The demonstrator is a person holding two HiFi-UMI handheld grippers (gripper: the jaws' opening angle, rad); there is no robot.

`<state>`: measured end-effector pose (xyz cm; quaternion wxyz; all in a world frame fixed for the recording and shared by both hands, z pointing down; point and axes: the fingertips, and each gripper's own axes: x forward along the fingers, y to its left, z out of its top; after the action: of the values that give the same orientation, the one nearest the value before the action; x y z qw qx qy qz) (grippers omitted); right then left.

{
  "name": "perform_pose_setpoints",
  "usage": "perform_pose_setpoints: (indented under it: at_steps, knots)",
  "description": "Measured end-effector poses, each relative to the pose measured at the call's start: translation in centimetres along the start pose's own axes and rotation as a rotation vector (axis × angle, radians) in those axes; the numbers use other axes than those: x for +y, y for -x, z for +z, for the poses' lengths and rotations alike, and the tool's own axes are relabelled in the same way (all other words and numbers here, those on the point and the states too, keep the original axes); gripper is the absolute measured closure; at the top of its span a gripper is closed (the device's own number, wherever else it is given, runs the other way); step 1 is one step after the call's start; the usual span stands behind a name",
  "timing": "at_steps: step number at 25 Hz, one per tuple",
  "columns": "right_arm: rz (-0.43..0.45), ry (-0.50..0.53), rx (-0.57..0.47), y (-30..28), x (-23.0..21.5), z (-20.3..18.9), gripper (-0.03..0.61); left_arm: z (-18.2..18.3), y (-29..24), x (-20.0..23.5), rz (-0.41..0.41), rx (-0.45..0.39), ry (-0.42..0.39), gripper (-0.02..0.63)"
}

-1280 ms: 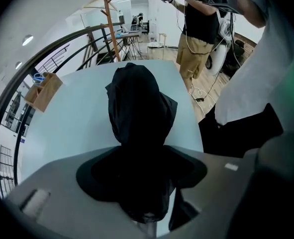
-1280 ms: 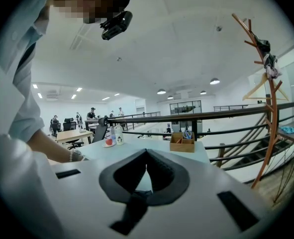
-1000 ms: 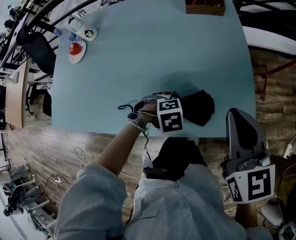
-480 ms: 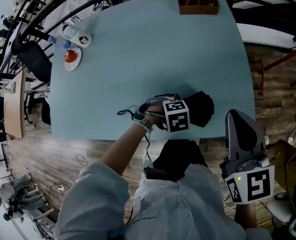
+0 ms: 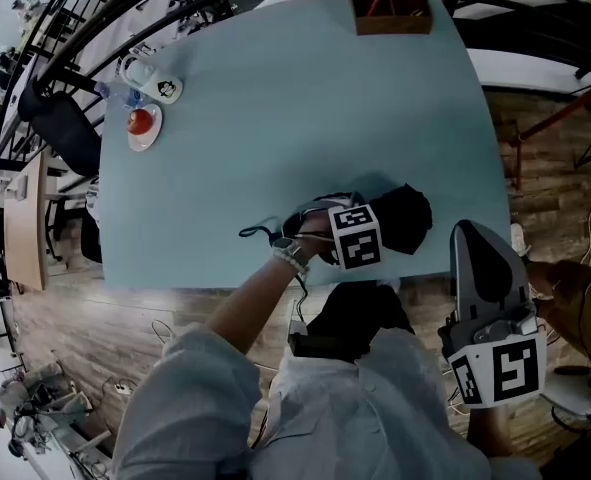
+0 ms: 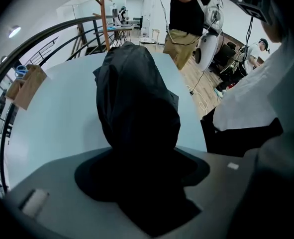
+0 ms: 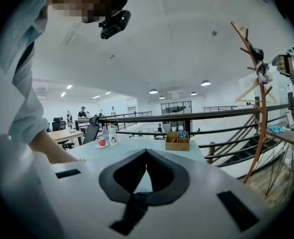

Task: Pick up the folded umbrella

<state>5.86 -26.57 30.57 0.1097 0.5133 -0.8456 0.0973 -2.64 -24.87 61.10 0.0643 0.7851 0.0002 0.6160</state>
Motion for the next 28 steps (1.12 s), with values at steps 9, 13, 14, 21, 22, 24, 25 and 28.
perform_pose_setpoints:
  at_steps: [9,13,14,21,22,24,25,28]
  knots:
    - [-0.047,0.028,-0.016,0.6,0.6,0.7,0.578,-0.2,2.2,1.5,0.107,-0.137,0.062,0.322]
    - [-0.054,0.039,-0.033,0.8,0.6,1.4,0.578,0.2,5.2,2.3,0.158,-0.253,0.153,0.321]
    - [-0.052,0.042,-0.037,0.9,0.6,1.5,0.578,0.4,6.1,2.4,0.174,-0.281,0.172,0.321]
    - [-0.029,0.072,-0.066,1.2,0.8,2.9,0.578,1.3,12.8,3.2,0.297,-0.48,0.296,0.322]
    - [-0.026,0.076,-0.07,1.3,0.7,3.0,0.578,1.5,13.8,3.3,0.319,-0.511,0.313,0.321]
    - [-0.02,0.081,-0.077,1.4,0.5,3.3,0.578,1.8,15.8,3.4,0.361,-0.573,0.344,0.322]
    - [-0.016,0.084,-0.081,1.4,0.3,3.4,0.578,1.9,16.8,3.4,0.381,-0.602,0.358,0.321]
    - [-0.002,0.091,-0.095,1.6,0.0,3.9,0.578,2.5,20.1,3.5,0.447,-0.685,0.39,0.321]
